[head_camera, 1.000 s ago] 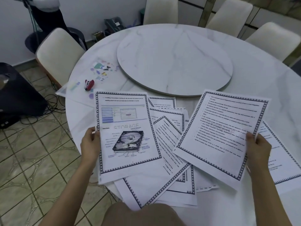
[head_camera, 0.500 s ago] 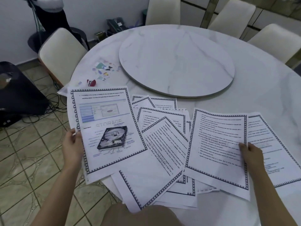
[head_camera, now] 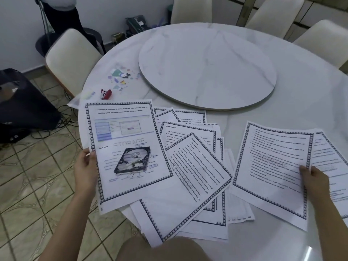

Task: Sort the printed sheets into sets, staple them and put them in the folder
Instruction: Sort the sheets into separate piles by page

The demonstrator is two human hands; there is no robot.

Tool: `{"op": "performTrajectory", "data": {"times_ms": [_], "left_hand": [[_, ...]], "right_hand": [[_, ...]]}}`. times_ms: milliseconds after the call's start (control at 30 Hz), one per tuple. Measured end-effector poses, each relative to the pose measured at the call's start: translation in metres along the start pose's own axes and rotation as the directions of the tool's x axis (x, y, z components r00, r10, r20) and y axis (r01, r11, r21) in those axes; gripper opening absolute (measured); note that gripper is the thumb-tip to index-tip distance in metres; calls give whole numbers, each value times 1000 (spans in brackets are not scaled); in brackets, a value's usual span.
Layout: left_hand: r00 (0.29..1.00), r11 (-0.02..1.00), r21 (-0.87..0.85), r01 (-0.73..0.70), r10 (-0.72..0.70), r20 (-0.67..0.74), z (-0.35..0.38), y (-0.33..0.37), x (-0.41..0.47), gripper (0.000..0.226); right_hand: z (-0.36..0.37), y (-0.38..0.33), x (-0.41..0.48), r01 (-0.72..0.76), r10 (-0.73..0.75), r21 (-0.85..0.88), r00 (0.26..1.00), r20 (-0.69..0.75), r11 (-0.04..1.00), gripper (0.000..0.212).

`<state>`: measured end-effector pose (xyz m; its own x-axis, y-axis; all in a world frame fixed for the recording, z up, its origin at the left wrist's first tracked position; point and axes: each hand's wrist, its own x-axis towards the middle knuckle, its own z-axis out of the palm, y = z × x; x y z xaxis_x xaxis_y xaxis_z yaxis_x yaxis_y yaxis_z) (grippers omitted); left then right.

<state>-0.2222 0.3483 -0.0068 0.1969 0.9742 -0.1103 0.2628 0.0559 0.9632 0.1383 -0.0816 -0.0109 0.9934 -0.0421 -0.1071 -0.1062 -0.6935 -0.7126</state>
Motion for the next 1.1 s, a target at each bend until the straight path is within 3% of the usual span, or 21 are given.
{"op": "performTrajectory", "data": {"times_ms": [233,367,533,633,767,933,1100], "left_hand": [[997,999,-26,19,-21,-71,-5,-2,8,13],[992,998,-12,57,-58,-109,-9,-12,13,16],[990,995,0,96,-96,-101,2,-24,10,29],[994,996,-3,89,-89,-69,9,-29,9,27],[988,990,13,140,-139,-71,10,-32,12,28],[988,989,40,143,-141,-55,7,-37,15,28],[992,991,48,123,-122,-33,7,-31,9,27]], "right_hand": [[-6,14,7,-53,55,52,998,-37,997,53],[-10,12,8,2,-2,44,1000,10,999,27],[-13,3,19,49,-36,-205,997,67,978,28],[-7,-5,22,63,-47,-246,997,69,967,22],[11,-15,6,219,-254,-411,967,-32,885,36],[54,-48,-63,430,-367,-297,897,246,852,31],[92,-62,-110,423,-318,-236,869,378,875,28]]}}
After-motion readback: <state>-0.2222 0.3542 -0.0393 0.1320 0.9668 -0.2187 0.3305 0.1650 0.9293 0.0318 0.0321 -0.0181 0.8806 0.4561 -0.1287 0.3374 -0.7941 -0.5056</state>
